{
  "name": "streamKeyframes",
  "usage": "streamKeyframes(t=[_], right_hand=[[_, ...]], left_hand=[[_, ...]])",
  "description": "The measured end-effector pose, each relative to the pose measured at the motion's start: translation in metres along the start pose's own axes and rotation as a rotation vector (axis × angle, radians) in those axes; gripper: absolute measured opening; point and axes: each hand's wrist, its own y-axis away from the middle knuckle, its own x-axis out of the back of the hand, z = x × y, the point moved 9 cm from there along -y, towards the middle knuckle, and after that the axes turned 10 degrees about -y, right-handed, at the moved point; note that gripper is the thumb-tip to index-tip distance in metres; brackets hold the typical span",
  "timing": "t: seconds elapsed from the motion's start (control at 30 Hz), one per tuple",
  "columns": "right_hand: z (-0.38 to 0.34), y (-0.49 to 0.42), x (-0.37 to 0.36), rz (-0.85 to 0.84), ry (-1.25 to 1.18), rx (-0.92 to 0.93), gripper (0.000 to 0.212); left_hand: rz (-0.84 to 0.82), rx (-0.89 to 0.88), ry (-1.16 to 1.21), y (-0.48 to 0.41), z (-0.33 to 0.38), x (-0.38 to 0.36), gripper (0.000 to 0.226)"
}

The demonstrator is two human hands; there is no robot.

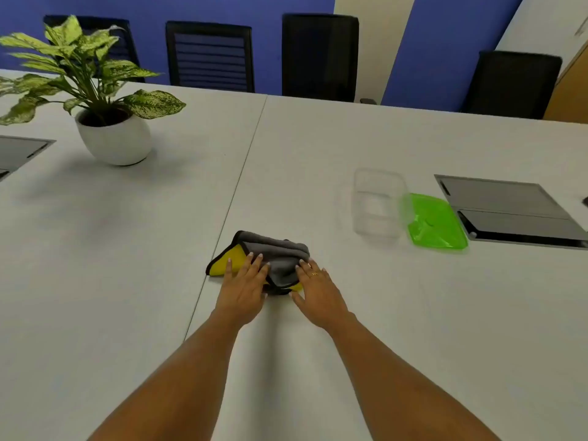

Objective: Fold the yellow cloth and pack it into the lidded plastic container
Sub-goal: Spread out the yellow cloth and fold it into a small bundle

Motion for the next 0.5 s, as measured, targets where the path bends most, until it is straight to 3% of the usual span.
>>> streamKeyframes(t=[0.27, 0.5], right_hand=[[0.015, -0.003, 0.005, 0.029, 0.074, -0.030, 0.025], [0.017, 0.012, 0.022, 0.012, -0.173, -0.022, 0.029]], left_hand=[[0.001, 0.018, 0.070, 0.001, 0.002, -0.005, 0.053], [0.185, -0.057, 0.320, -0.002, 0.017, 0.038, 0.042]])
